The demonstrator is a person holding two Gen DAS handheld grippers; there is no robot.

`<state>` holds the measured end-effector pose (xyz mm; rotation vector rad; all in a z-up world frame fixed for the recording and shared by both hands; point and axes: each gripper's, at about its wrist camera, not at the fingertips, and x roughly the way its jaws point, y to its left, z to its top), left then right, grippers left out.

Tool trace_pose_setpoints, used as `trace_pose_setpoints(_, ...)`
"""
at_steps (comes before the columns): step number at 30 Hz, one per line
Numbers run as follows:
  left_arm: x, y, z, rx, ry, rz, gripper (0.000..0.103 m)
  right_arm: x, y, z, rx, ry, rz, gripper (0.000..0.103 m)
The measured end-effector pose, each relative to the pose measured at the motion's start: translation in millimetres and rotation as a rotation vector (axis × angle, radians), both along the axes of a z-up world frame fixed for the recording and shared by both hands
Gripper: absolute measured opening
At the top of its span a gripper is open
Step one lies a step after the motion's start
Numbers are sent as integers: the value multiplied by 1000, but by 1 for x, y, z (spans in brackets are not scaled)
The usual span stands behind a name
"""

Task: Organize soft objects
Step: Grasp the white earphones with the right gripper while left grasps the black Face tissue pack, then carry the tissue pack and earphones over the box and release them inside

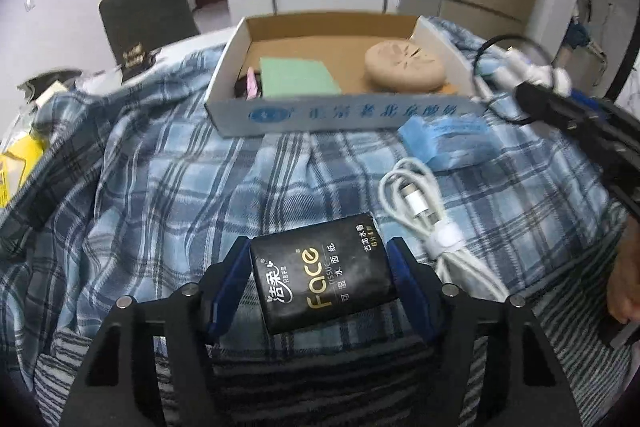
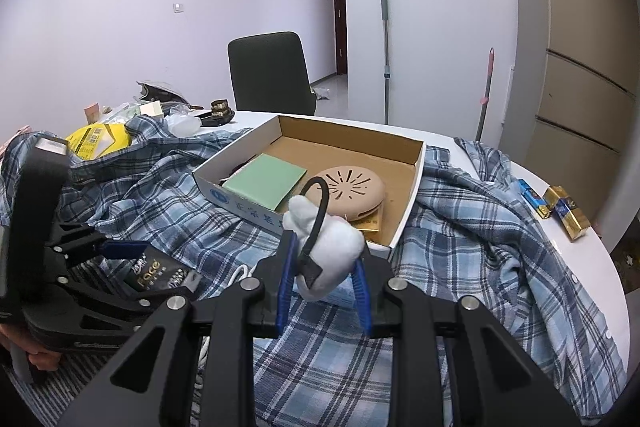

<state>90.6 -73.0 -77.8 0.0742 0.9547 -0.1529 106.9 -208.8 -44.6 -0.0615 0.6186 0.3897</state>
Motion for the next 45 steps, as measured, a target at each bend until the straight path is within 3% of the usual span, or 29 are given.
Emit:
trace_pose_setpoints(2, -4, 1, 7, -27, -38, -20, 70, -1, -1, 1, 5, -3, 1, 25)
trace_pose_setpoints(6, -22, 3, 30, -62, -204, -57, 70, -3, -4, 4, 28, -14, 4, 25)
trace_pose_setpoints(9, -28, 9, 42, -78, -296, -26, 70, -3, -5, 4, 51, -7, 23, 25)
trace_pose_setpoints(15, -36, 19, 56, -122, -384, -26, 70, -7, -6, 9, 75, -35, 27, 26)
trace_pose_setpoints(22, -61, 23, 83, -137, -544, -9, 70, -17, -6, 22, 77, -129, 13, 26)
trace_pose_setpoints(28, -79, 23, 122, -107, -702, -12, 70, -32, -7, 57, 43, -278, -35, 25)
trace_pose_setpoints(31, -68, 27, 141, -159, -721, -24, 70, -28, -6, 78, 50, -309, -42, 25)
trace_pose_setpoints(35, -48, 20, 157, -132, -813, -46, 70, -17, 2, 102, 57, -357, -62, 26)
trace_pose_setpoints(37, -28, 21, 161, -183, -789, -60, 70, -9, 7, 109, 57, -379, -84, 25)
trace_pose_setpoints(45, 31, 17, 142, -192, -831, -69, 70, 26, 16, 101, 70, -396, -152, 26)
